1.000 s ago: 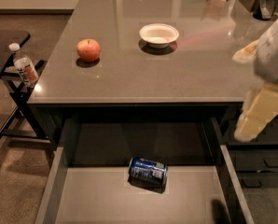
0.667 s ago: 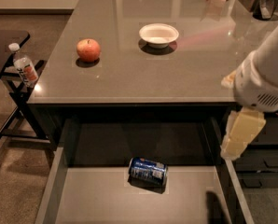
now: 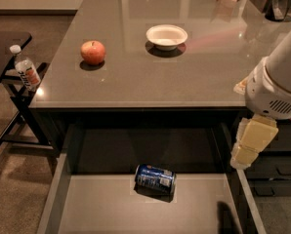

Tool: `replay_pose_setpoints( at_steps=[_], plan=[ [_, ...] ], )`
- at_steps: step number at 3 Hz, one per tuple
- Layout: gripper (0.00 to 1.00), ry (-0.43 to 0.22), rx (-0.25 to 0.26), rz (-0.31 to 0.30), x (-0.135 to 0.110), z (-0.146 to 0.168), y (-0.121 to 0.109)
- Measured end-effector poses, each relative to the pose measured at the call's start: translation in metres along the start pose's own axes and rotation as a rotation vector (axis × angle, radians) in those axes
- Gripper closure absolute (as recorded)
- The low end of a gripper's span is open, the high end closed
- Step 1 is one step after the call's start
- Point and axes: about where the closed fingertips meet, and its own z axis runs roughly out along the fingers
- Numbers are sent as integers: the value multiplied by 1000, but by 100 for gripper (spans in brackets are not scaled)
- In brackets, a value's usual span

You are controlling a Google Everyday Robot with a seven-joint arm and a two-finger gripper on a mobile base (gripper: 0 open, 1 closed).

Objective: Pick pepsi can from top drawer and place on counter

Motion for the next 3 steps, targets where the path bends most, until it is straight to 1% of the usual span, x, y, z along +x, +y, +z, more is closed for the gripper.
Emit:
replay_pose_setpoints(
  at_steps=[1,2,3],
  plan=[
    [0,-68,-16,-16,4,9,18],
    [0,-215,-9,-6,20,36,50],
    [0,-365,43,38,31,66,62]
  ],
)
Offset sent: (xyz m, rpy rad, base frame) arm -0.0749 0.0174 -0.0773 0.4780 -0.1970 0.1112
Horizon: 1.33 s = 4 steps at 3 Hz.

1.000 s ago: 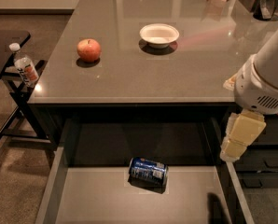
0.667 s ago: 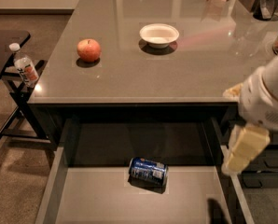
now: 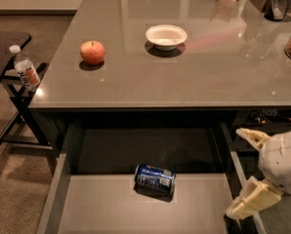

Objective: Pick pepsi can from top drawer and place on counter

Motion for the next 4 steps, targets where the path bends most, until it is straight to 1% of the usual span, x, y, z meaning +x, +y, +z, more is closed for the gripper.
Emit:
replay_pose_setpoints(
  at_steps=[1,2,3,4],
  plan=[
    [0,-65,36,-23,-11,-5,-3],
    [0,-65,32,-26,-12,-4,-3],
    [0,-92,33,-49,-19,13,-2],
    [0,-136,24,-73,-30,43,0]
  ],
)
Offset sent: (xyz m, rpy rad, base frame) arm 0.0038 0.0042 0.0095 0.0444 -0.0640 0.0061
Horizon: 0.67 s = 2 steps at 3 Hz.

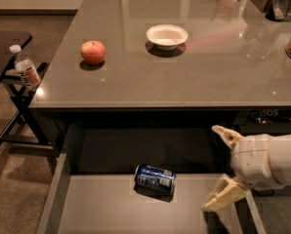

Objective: Pick pepsi can from top drawer and place on counter

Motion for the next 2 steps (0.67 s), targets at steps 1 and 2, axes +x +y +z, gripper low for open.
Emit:
replay_pose_setpoints(
  at_steps=[1,2],
  plan=[
    [0,-17,-2,-15,1,30,6],
    [0,-9,-3,-14,8,63,9]
  ],
)
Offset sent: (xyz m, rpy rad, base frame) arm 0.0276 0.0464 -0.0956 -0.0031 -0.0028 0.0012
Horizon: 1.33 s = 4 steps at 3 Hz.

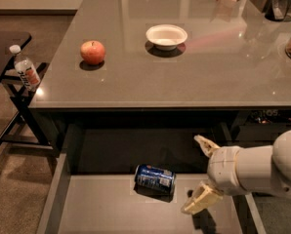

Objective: Pick pepsi can from top drawer and place on counter

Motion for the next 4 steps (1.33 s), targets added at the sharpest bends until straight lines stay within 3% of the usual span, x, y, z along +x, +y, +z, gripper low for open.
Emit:
replay_pose_setpoints(
  at_steps=[1,2,3,4],
  plan=[
    [0,43,9,10,14,34,-1],
    [0,49,28,12,13,37,-6],
    [0,30,9,-5,6,35,1],
    [0,3,-52,-13,-5,57,16]
  ],
)
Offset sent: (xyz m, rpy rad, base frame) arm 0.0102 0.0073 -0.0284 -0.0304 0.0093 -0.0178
